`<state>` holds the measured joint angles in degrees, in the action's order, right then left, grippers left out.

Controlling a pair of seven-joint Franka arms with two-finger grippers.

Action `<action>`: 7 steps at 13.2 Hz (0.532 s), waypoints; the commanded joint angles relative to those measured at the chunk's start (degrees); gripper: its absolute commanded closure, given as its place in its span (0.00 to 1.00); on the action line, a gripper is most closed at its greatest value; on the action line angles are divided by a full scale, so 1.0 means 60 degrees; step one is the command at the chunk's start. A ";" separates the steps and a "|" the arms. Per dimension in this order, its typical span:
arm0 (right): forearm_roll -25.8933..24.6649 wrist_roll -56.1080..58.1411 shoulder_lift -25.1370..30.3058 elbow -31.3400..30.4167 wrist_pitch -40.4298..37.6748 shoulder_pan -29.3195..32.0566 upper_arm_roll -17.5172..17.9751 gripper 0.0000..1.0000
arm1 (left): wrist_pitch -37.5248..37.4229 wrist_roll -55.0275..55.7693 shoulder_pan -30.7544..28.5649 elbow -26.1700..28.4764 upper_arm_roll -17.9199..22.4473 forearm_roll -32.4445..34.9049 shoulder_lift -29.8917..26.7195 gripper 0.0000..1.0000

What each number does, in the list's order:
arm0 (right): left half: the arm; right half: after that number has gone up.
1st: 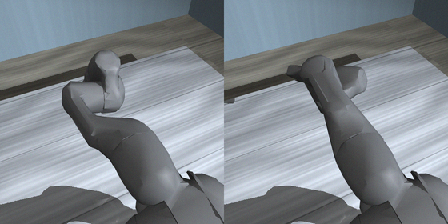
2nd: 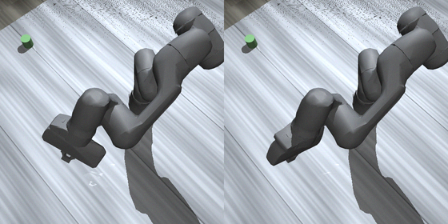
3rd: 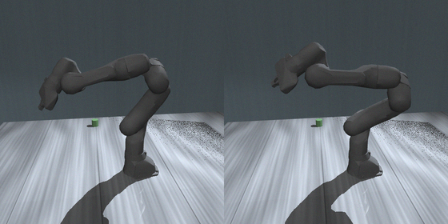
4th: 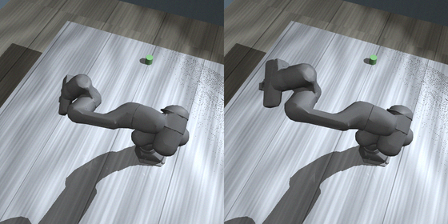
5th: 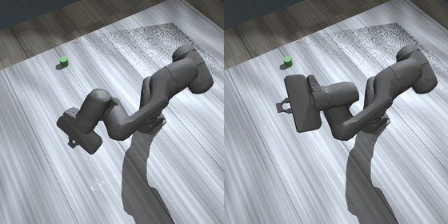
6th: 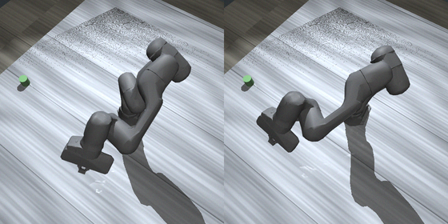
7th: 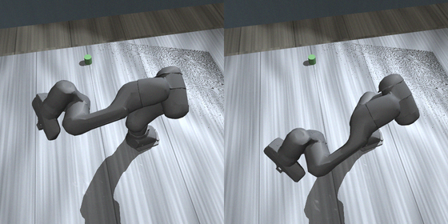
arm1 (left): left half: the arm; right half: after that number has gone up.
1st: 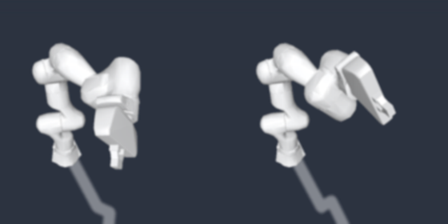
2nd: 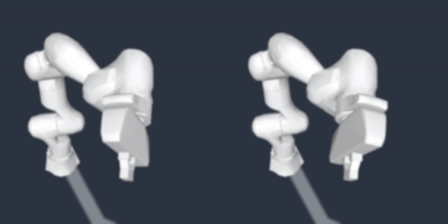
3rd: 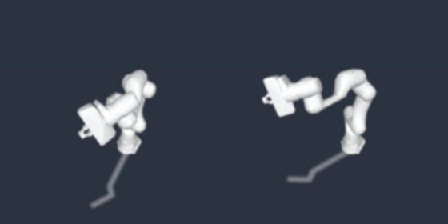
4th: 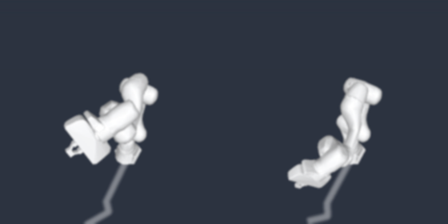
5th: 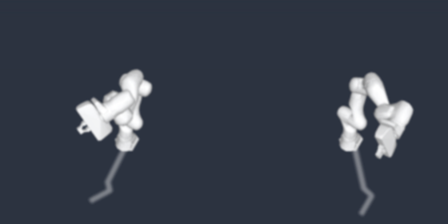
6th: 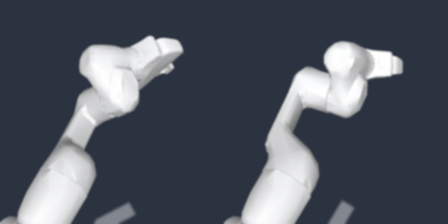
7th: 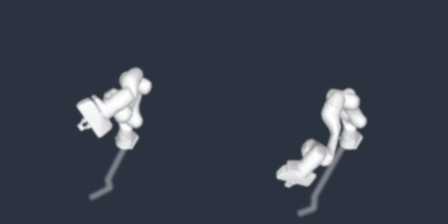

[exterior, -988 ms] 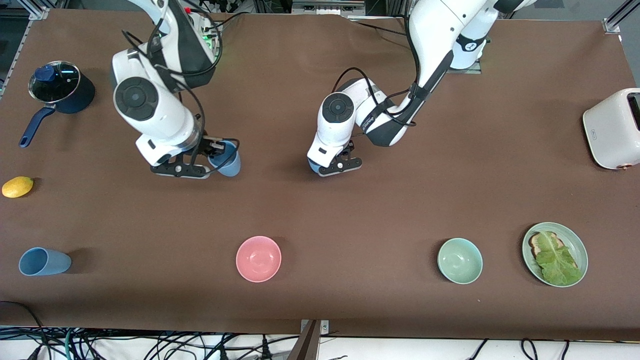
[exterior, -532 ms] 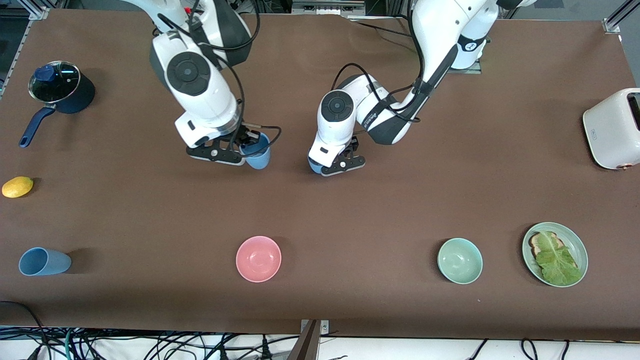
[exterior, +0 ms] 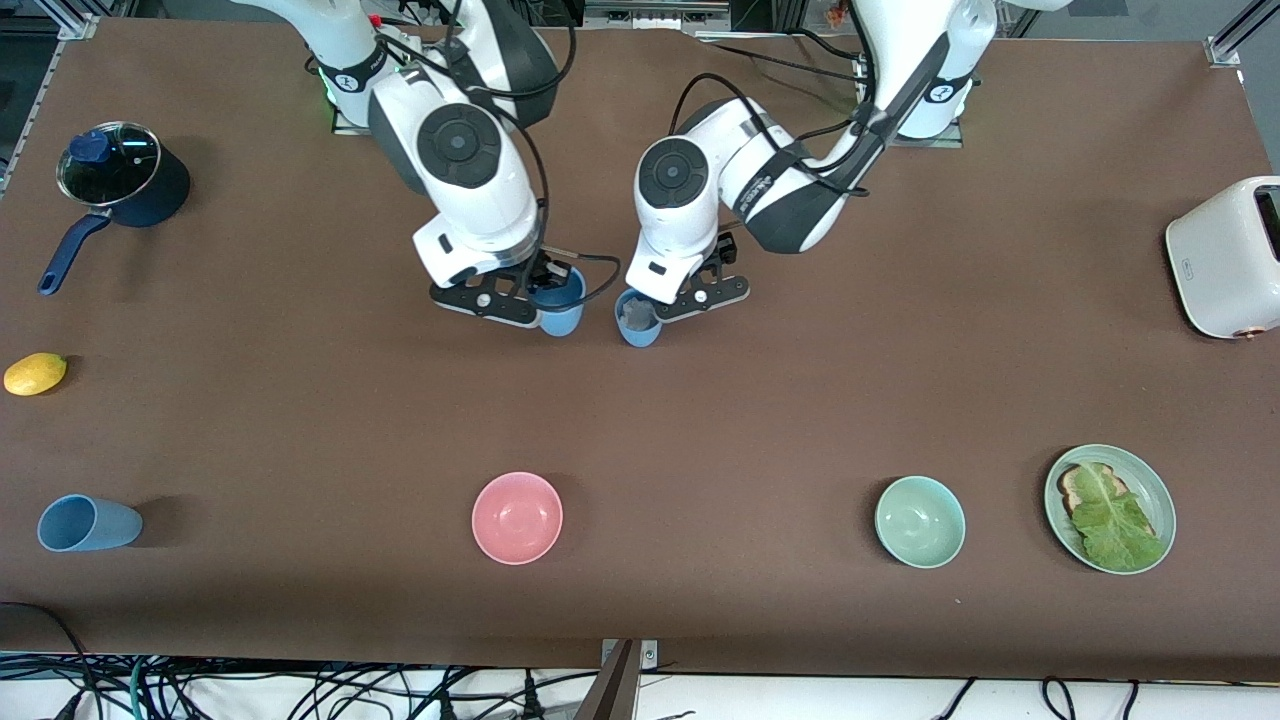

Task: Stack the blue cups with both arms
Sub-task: 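Bring both cups together and lower the tissue cup into the empty cup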

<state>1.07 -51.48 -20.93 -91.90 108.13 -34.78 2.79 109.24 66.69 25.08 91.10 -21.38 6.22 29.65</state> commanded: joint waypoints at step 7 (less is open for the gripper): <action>0.0057 -0.0912 -0.0964 0.1311 -0.0151 -0.0795 -0.0084 1.00 | -0.1639 -0.3844 -0.1969 0.0490 0.0777 -0.1065 -0.2698 0.09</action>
<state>1.07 -55.18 -25.04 -87.27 108.19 -37.98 2.77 100.31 50.46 13.96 91.21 -19.59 1.84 17.60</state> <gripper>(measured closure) 0.956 0.110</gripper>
